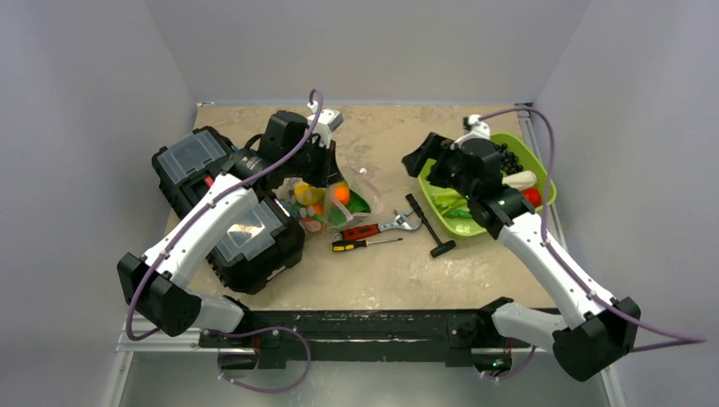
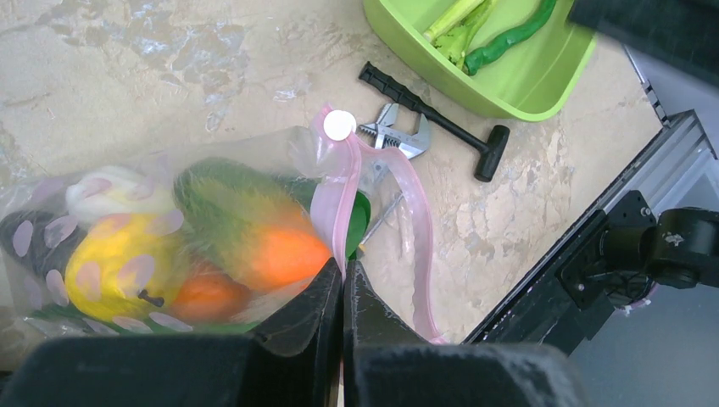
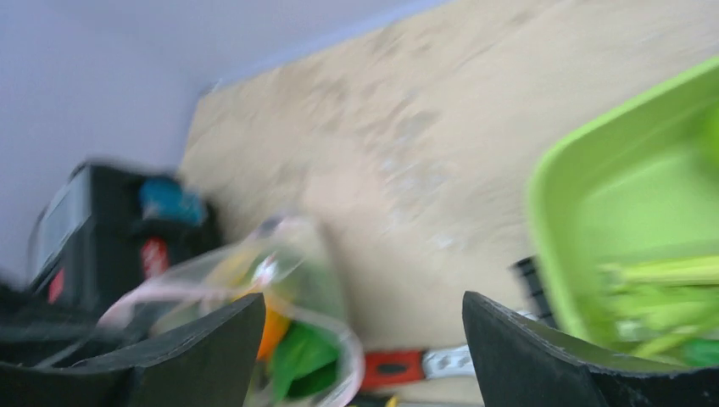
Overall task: Place the food in the zip-top bag and seal the zipper
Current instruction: Pick up the fake fruit from the bin.
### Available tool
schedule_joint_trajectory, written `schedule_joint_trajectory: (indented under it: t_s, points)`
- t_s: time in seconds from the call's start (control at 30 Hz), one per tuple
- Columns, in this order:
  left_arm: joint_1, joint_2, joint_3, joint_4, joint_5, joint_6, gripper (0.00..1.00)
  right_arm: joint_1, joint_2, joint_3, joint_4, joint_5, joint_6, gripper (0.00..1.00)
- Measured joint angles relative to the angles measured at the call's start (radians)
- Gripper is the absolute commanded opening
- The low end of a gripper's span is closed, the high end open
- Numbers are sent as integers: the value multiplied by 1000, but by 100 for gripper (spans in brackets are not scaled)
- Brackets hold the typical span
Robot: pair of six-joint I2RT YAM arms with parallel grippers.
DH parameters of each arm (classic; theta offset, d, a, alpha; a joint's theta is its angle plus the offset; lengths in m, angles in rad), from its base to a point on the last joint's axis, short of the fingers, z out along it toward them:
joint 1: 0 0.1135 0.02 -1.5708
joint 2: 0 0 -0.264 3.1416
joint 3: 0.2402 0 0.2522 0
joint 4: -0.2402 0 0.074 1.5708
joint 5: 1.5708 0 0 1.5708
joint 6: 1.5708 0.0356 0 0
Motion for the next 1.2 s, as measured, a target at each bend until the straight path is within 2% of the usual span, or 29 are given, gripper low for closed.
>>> schedule_joint_trajectory:
  t_s: [0.1, 0.2, 0.3, 0.5, 0.7, 0.9, 1.2]
  points:
    - [0, 0, 0, 0, 0, 0, 0, -83, -57, -51, 14, 133, -4, 97]
    - [0, 0, 0, -1, 0, 0, 0, -130, -66, -123, 54, 280, -23, 99]
    - [0, 0, 0, -1, 0, 0, 0, -169, 14, -146, 91, 387, -50, 99]
    - [0, 0, 0, -1, 0, 0, 0, -238, 298, -96, 175, 514, -135, 99]
    - [0, 0, 0, -2, 1, 0, 0, -265, 473, -22, 243, 556, -243, 99]
    - [0, 0, 0, -3, 2, 0, 0, -304, 597, 94, 282, 531, -297, 99]
    - [0, 2, 0, -4, 6, 0, 0, -367, 667, 124, 277, 482, -306, 99]
